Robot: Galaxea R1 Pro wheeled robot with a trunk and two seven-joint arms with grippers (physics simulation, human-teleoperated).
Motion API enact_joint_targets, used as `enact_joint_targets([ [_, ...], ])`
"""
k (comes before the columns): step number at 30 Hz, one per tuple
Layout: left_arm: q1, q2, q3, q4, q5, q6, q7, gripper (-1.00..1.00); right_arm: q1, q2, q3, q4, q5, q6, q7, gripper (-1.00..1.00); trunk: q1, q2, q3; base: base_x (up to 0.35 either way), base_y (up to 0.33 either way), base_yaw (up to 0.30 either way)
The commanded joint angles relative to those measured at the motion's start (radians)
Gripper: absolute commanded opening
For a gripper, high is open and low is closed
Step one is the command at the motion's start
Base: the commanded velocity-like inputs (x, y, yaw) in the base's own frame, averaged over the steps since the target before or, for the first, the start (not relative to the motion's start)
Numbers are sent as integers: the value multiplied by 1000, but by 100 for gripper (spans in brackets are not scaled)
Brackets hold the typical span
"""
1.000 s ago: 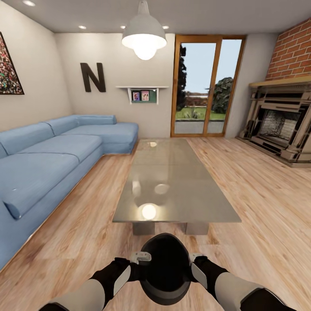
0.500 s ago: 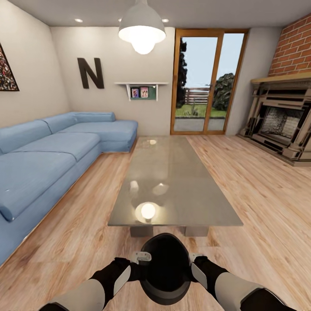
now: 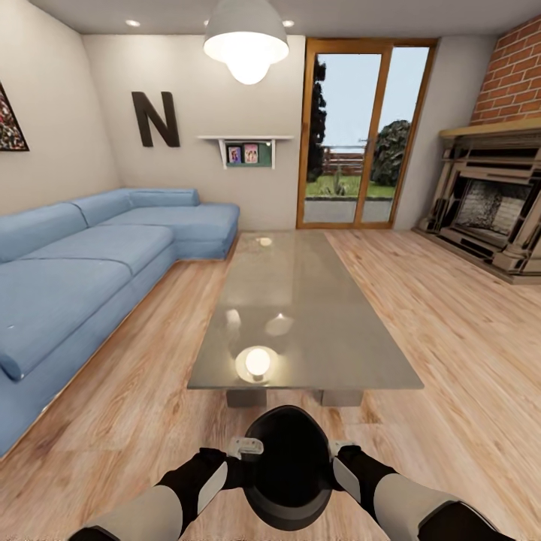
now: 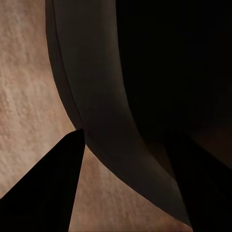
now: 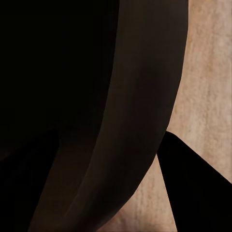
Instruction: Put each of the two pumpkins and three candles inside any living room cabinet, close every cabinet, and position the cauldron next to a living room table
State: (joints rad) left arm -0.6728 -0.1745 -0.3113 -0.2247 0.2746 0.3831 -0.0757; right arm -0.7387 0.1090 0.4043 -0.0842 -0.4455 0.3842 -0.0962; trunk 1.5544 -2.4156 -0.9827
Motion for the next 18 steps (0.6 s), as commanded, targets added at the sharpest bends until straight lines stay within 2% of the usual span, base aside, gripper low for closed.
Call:
enact_joint_targets([
  [1, -1, 0, 6, 5, -23, 2, 7, -100, -1, 0, -5, -10, -15, -7, -5, -100, 0, -1, -2, 0, 0, 0],
  [18, -1, 0, 6, 5, -23, 2, 7, -100, -1, 0, -5, -10, -15, -7, -5, -100, 0, -1, -29, 0, 0, 0],
])
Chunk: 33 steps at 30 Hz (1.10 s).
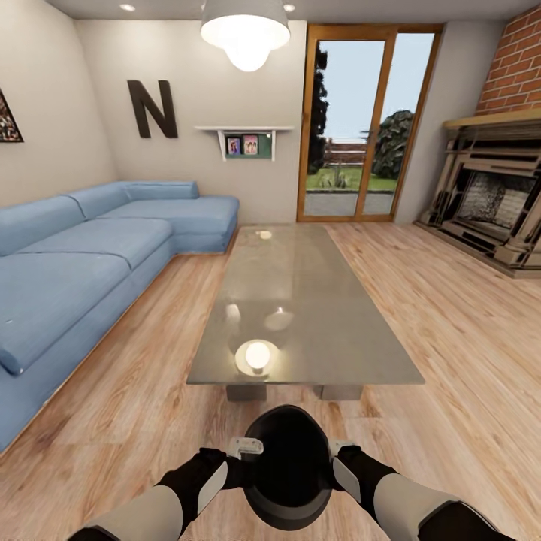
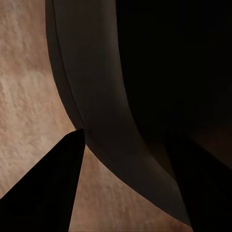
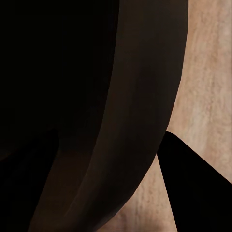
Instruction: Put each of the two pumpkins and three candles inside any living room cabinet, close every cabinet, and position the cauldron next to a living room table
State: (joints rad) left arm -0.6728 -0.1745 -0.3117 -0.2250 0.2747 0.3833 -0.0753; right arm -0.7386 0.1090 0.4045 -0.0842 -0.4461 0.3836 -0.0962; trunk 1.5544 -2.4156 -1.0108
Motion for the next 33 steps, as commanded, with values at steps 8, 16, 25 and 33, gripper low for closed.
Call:
enact_joint_targets([
  [8, -1, 0, 6, 5, -23, 2, 6, -100, -1, 0, -6, -10, -14, -6, -5, -100, 0, -1, -13, 0, 0, 0],
  [16, -1, 0, 6, 5, -23, 2, 6, -100, -1, 0, -6, -10, -14, -6, -5, -100, 0, -1, -26, 0, 0, 0],
  [25, -1, 0, 6, 6, -23, 1, 6, -100, -1, 0, -6, -10, -14, -6, -5, -100, 0, -1, -40, 0, 0, 0],
  [33, -1, 0, 6, 6, -23, 1, 6, -100, -1, 0, -6, -10, -14, -6, -5, -100, 0, -1, -52, 0, 0, 0],
])
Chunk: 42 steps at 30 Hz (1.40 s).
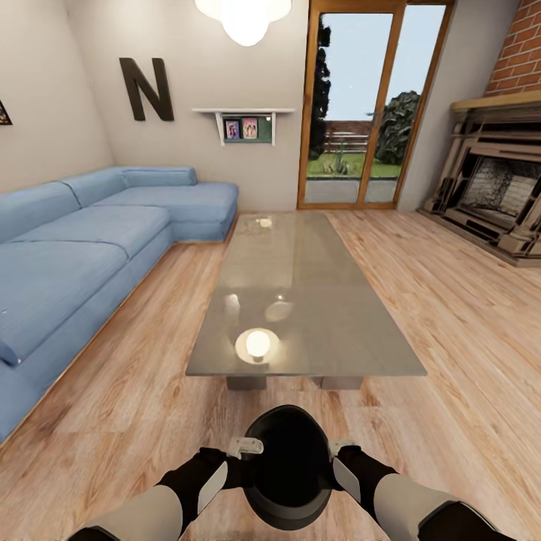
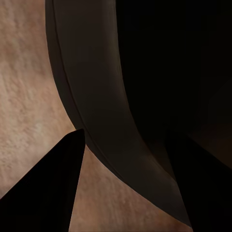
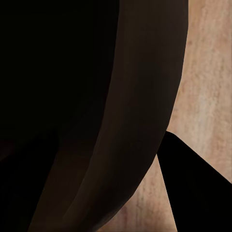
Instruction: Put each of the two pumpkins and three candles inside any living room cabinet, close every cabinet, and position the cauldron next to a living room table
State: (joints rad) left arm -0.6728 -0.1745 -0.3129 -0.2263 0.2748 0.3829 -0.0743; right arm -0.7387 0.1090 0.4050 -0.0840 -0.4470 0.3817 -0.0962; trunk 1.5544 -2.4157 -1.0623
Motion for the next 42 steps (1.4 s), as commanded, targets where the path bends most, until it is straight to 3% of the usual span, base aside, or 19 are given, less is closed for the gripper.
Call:
enact_joint_targets([
  [1, -1, 0, 8, 7, -23, 1, 5, -100, -1, 0, -6, -10, -13, -4, -5, -100, 0, 0, -2, 0, 0, 0],
  [42, -1, 0, 8, 33, -25, 1, 5, -100, -1, 0, -6, -10, -13, -4, -5, -100, 0, 0, -48, 0, 0, 30],
])
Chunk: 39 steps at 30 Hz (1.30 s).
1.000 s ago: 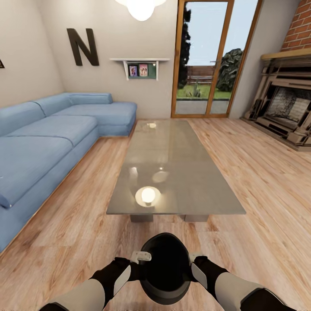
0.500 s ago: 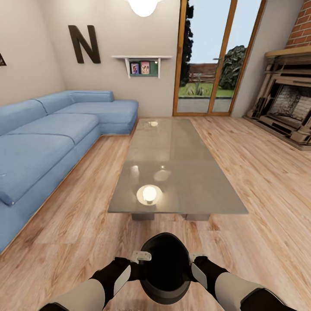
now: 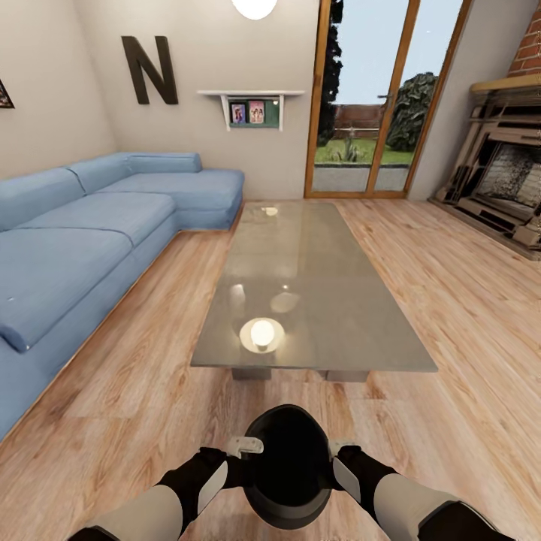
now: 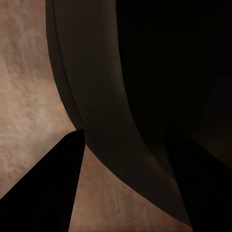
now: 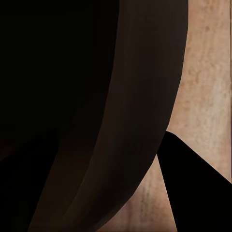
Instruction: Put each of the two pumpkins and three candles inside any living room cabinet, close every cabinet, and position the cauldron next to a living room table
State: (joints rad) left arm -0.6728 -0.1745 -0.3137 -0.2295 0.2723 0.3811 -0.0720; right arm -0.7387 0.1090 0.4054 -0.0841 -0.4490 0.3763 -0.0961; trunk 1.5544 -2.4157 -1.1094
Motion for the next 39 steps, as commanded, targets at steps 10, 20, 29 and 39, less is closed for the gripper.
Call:
enact_joint_targets([
  [10, -1, 0, 8, 36, -22, 2, 3, -100, -1, 0, -7, -10, -11, 1, -5, -100, 0, 0, -1, 0, 0, -41],
  [20, -1, 0, 8, 36, -22, 2, 3, -100, -1, 0, -7, -10, -11, 1, -5, -100, 0, 0, -15, 0, 0, 0],
  [29, -1, 0, 8, 36, -22, 2, 3, -100, -1, 0, -7, -10, -11, 1, -5, -100, 0, 0, -22, 0, 0, 0],
  [39, -1, 0, 8, 36, -22, 2, 3, -100, -1, 0, -7, -10, -11, 1, -5, -100, 0, 0, -22, 0, 0, 0],
])
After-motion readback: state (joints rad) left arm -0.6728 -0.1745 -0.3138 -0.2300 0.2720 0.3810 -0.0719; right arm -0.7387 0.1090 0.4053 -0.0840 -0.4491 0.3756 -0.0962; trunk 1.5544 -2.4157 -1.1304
